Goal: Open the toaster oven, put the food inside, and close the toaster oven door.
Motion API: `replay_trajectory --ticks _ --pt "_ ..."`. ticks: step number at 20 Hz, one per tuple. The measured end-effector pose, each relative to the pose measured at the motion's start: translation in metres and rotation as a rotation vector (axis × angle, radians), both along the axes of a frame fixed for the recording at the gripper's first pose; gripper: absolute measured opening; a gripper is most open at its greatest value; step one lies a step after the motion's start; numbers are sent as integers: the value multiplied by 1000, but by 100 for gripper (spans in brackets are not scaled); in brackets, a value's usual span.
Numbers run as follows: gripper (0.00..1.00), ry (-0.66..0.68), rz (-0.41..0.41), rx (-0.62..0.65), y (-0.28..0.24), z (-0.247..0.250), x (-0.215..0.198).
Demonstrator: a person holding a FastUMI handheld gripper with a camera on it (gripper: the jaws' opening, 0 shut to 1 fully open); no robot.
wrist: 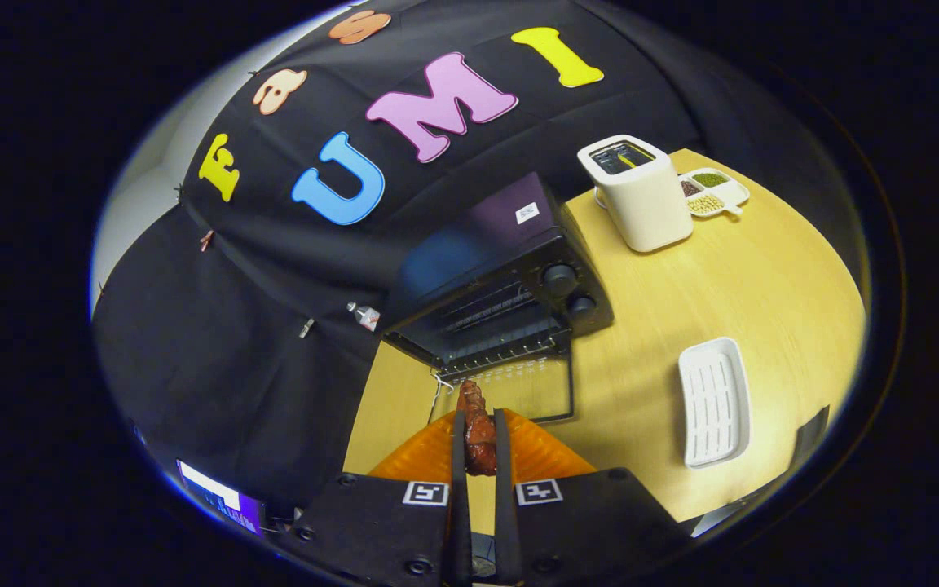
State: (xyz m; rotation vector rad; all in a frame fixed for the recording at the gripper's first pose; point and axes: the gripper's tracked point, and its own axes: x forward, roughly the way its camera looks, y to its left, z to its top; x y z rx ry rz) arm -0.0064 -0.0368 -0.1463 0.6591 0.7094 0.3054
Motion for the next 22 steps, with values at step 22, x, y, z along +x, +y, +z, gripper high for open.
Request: replay_trajectory --ticks 22 --pt "16 -116 -349 74 88 -87 173"
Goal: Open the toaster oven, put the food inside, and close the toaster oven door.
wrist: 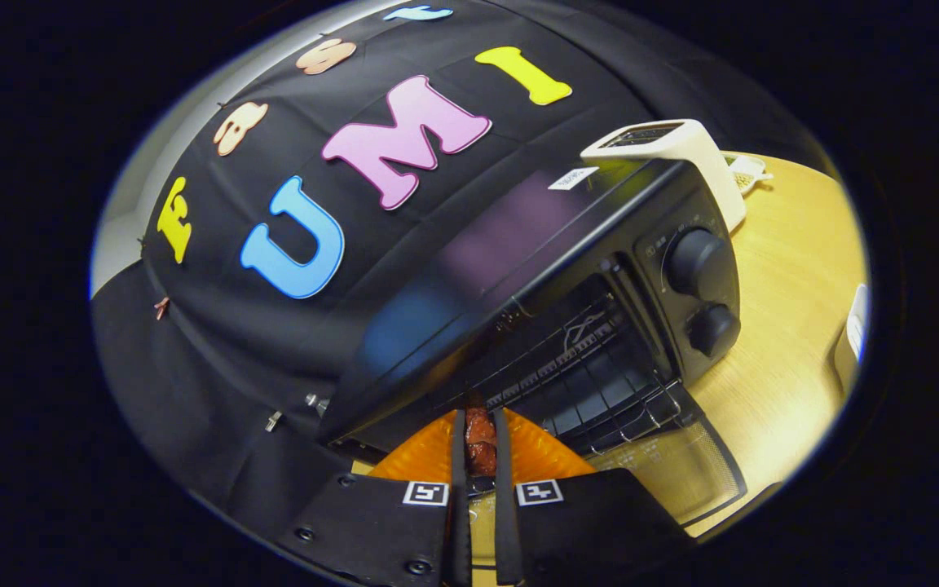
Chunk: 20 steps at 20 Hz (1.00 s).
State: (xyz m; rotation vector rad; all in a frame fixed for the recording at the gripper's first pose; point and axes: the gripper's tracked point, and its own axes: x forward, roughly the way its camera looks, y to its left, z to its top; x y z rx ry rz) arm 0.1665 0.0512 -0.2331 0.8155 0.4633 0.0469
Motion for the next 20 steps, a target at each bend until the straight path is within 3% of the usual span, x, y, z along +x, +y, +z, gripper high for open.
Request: replay_trajectory --ticks 10,15,20 --pt "22 -13 -57 -143 -14 -10 7" --pt "99 -17 -28 -225 -18 -7 -6" --pt "98 -15 7 -348 -15 2 -43"
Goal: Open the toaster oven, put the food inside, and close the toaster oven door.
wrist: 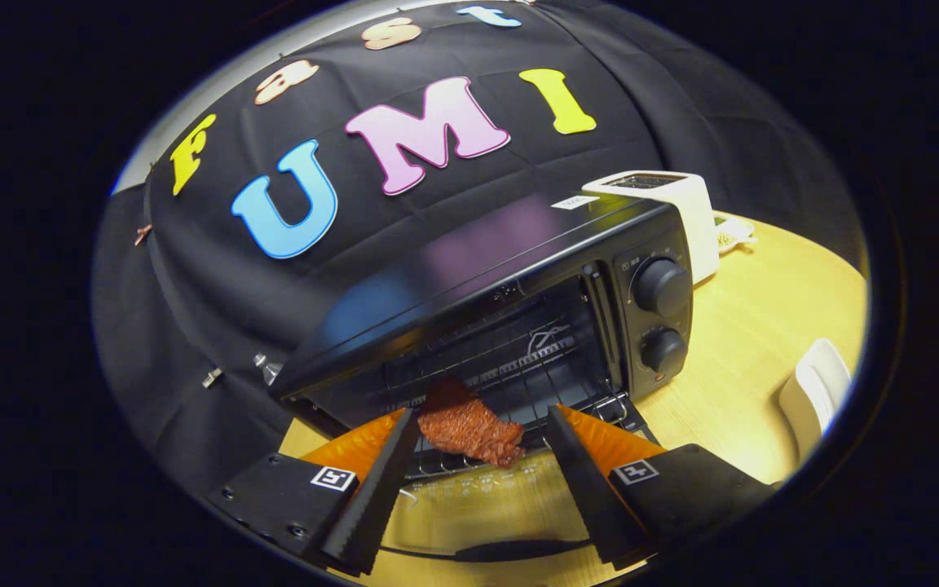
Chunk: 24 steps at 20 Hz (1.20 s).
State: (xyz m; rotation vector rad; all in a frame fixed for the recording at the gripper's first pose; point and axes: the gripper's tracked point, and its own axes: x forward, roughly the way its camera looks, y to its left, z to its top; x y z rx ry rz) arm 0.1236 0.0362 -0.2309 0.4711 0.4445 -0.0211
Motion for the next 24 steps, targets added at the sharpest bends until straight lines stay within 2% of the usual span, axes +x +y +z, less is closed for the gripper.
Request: replay_trajectory --ticks 3,6,9,13,16,18,21,24 --pt "98 59 47 -73 3 -3 -27" --pt "98 62 113 -113 8 4 -48" --pt "98 113 100 -205 -6 -4 -67" --pt "99 286 66 -223 -9 -32 -106" --pt "99 331 122 -308 -5 -40 -130" --pt "99 349 163 -364 -2 -47 -138" --pt "99 405 213 -348 13 -65 -148" --pt "99 395 229 -379 23 -76 -144"
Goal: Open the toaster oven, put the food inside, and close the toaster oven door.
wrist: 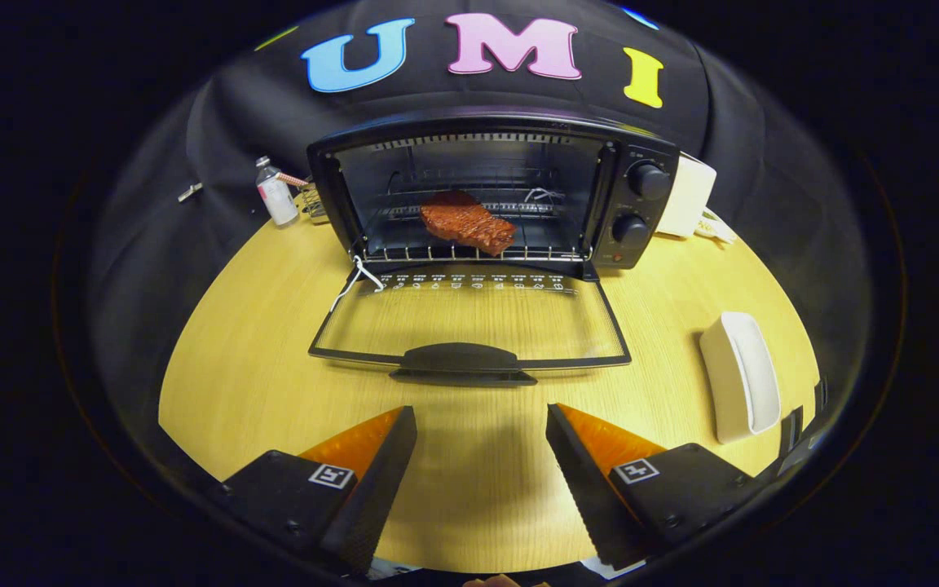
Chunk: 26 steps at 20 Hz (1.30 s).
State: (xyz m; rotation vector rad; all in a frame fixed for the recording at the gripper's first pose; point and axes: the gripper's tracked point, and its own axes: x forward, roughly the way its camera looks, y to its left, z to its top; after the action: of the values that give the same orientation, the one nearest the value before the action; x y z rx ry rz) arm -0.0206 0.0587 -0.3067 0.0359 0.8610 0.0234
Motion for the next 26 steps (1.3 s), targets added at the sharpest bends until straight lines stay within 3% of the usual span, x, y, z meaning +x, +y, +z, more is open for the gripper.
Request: replay_trajectory --ticks 7,14,19,26 --pt "99 36 -107 27 -4 -35 15" --pt "99 58 -107 29 3 -37 26" --pt "99 -32 -53 11 3 2 30" --pt "99 -187 -54 157 0 76 75"
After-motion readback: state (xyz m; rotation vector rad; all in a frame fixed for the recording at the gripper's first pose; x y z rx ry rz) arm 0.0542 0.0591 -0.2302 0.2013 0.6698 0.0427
